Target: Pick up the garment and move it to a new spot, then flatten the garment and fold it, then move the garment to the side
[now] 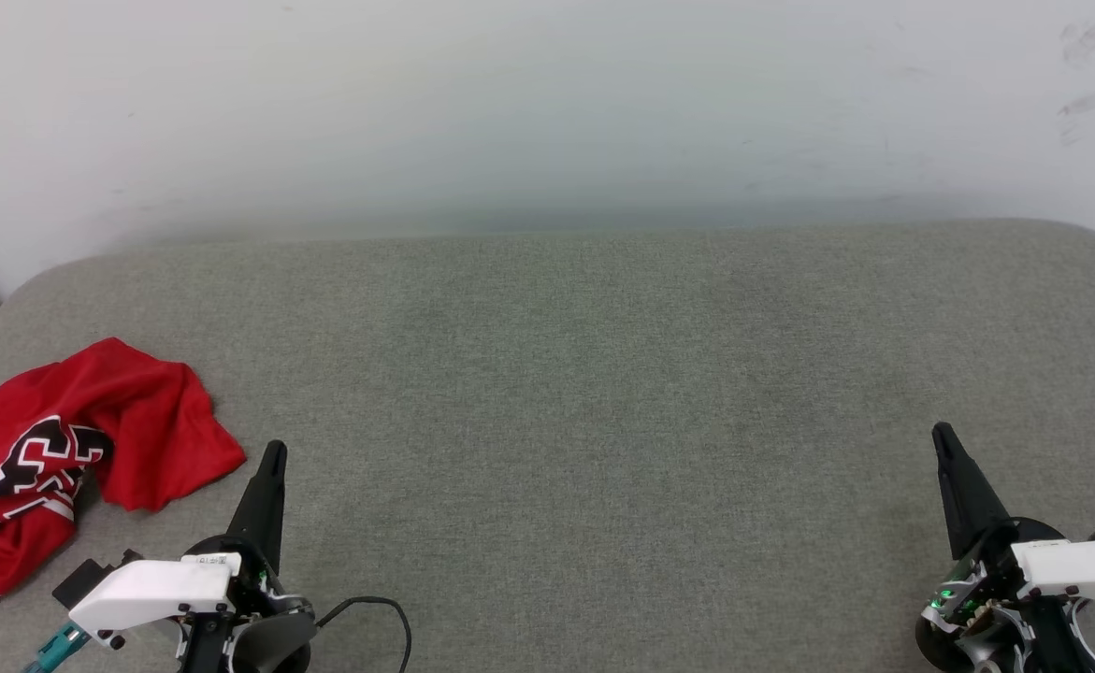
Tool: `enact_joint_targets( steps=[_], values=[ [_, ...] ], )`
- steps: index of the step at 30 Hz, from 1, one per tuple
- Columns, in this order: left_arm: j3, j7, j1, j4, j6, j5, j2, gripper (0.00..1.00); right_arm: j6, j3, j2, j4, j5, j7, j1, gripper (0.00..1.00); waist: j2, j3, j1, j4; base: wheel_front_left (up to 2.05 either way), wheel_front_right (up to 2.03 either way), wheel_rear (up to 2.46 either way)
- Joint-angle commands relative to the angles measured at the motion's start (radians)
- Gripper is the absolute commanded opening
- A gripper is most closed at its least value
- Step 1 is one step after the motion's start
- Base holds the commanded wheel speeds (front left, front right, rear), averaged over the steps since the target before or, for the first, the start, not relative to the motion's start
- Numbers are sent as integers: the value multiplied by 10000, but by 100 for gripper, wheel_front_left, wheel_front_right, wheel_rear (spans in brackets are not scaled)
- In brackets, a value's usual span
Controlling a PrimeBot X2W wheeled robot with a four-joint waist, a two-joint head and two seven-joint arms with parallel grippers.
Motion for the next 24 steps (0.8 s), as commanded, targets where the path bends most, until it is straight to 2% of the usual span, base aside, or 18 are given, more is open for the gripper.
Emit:
enact_joint_targets(
  steps=[1,24],
  values=[
    [11,-3,-83,-10,-20,40,-19,0,1,8,54,-5,-11,-23,-148,0,0,0,0,0,0,0,0],
    [11,-4,-84,-10,-19,40,-19,0,1,8,54,-5,-11,-23,-148,0,0,0,0,0,0,0,0]
  ],
)
